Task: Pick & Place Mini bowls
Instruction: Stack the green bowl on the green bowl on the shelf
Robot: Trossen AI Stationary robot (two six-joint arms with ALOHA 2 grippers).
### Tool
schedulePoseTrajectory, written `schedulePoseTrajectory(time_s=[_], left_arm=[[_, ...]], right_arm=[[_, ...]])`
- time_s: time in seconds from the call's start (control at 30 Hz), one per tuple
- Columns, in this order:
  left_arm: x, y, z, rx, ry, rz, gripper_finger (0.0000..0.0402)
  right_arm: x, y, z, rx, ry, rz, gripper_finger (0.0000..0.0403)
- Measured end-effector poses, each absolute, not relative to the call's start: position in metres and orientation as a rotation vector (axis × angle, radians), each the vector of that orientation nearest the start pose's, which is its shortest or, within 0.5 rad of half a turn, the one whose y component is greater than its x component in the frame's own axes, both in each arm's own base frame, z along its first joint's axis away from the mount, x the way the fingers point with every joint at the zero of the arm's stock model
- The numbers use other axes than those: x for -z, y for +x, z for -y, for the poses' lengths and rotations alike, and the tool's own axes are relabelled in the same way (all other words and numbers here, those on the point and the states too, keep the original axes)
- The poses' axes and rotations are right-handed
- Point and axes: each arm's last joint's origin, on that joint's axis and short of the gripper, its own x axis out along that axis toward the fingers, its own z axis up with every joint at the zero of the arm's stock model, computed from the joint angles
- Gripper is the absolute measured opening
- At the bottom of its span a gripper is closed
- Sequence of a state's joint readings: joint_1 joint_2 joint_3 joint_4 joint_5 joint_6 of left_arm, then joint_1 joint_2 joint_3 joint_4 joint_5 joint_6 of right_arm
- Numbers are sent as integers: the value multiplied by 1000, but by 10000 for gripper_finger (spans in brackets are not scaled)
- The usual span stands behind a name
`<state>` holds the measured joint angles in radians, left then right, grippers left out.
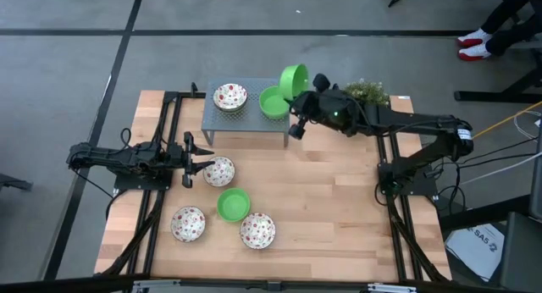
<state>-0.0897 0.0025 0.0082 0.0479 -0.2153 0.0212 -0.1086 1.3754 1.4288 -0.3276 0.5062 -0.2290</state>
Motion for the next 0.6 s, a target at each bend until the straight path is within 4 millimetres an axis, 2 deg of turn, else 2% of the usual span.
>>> schedulePoseTrajectory(time_s=[0.33, 0.6], left_arm=[[-171, 97, 2, -126, 13, 52, 143], [-171, 97, 2, -126, 13, 52, 143]], right_arm=[[-410, 304, 74, 654, -304, -350, 13], [-424, 325, 90, 551, -352, -494, 13]])
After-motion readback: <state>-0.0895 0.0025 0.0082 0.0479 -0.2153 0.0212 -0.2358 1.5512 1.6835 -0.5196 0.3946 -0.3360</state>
